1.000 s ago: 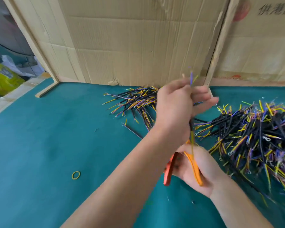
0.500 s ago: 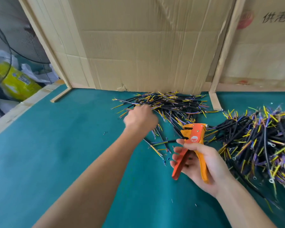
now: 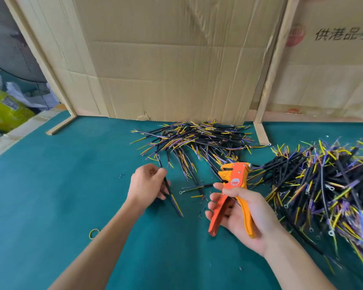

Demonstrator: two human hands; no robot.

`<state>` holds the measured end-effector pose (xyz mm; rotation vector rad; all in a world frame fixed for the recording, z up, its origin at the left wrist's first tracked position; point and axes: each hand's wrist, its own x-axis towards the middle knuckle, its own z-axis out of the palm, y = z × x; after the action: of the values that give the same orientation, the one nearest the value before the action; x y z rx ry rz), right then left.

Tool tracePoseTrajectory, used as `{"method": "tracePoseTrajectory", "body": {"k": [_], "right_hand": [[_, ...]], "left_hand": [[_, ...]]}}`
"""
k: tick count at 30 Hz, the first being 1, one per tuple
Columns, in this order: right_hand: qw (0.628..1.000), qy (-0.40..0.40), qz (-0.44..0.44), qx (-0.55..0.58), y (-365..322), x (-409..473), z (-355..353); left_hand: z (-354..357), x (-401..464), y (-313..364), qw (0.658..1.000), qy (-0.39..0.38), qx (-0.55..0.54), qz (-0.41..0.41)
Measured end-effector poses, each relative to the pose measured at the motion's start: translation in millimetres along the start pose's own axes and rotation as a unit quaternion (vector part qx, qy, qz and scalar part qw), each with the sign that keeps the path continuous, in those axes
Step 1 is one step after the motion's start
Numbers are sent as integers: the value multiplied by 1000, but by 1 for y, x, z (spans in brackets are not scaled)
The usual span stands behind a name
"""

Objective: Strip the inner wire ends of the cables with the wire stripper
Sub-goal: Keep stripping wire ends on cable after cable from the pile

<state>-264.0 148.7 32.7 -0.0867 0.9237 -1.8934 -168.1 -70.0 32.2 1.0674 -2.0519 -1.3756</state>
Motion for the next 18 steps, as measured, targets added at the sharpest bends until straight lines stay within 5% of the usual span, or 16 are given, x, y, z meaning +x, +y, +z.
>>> {"method": "tracePoseTrajectory", "body": {"k": [3,8,18], "right_hand": [[1000,-5,7,-3,0,-2,1],[999,-40,-1,-35,2,-3,3],[990,-89,-43,-104,7,3,1]], "left_hand": [[2,-19,-5,992,-39,-119,27],[15,-51,-11,977,-152,-123,81],[22,-61,-11,970,-145,-75,180]]}}
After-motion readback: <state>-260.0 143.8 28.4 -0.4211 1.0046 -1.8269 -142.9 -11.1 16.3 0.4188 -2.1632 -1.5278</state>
